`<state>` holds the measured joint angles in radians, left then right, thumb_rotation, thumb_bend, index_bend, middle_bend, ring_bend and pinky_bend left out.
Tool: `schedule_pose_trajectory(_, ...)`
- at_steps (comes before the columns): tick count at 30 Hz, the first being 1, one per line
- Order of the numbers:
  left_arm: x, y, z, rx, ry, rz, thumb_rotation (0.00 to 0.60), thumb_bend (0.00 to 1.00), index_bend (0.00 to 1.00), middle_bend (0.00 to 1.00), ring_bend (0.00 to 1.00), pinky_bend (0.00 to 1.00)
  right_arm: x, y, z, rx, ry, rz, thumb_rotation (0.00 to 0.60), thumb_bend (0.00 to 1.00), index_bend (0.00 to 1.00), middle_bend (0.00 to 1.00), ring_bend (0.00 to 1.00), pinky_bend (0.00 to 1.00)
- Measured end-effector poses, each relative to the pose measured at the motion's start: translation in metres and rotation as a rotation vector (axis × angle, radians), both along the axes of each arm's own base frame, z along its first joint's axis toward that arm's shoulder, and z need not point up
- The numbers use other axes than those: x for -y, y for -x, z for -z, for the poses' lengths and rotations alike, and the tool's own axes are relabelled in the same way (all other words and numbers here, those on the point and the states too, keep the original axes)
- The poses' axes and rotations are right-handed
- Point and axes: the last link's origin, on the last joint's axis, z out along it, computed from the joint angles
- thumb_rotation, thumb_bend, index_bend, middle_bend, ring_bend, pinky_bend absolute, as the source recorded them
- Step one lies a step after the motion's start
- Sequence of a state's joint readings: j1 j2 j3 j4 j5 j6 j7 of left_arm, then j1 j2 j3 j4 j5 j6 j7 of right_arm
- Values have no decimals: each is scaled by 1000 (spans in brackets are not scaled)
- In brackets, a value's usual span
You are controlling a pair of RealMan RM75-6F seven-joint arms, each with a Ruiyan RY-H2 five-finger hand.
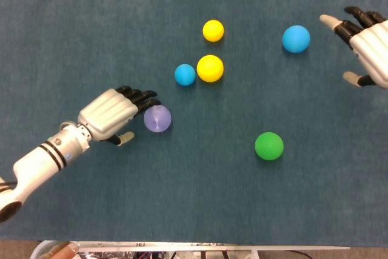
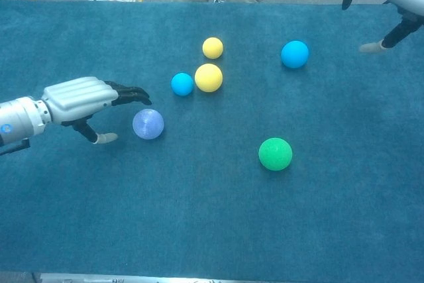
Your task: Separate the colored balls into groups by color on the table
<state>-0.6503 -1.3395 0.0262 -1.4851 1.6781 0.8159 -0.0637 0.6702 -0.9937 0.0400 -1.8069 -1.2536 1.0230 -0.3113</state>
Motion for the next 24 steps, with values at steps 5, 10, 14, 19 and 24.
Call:
schedule_pose_trajectory(5, -4, -7, 10, 12, 13, -3, 600, 324, 124, 107, 169, 193, 0, 5, -2, 5, 1, 9, 600, 132, 116, 346, 119, 252)
schedule_pose_trajectory(10, -5, -9, 18, 8, 29, -3, 600, 324, 160, 123, 182, 195, 0, 9, -3, 7, 3, 17, 600, 132, 117, 346, 119, 252)
schedule_pose_trajectory(14, -4, -11, 25, 20, 33, -7, 600, 324, 188, 155, 217, 200, 0, 11, -4, 8, 2, 21, 600, 132, 116, 346, 119, 252)
schedule_pose_trajectory(19, -6, -14, 32, 51, 20, -15, 600, 324, 249, 209, 281, 219, -1, 12, -4, 8, 1, 22, 600, 132, 116, 346, 119, 252)
schedule_pose_trajectory(24, -6, -17, 35, 83, 11, -23, 600, 324, 319, 281, 365, 260, 0, 14, -4, 12, 4, 26, 600, 132, 116, 346, 119, 252)
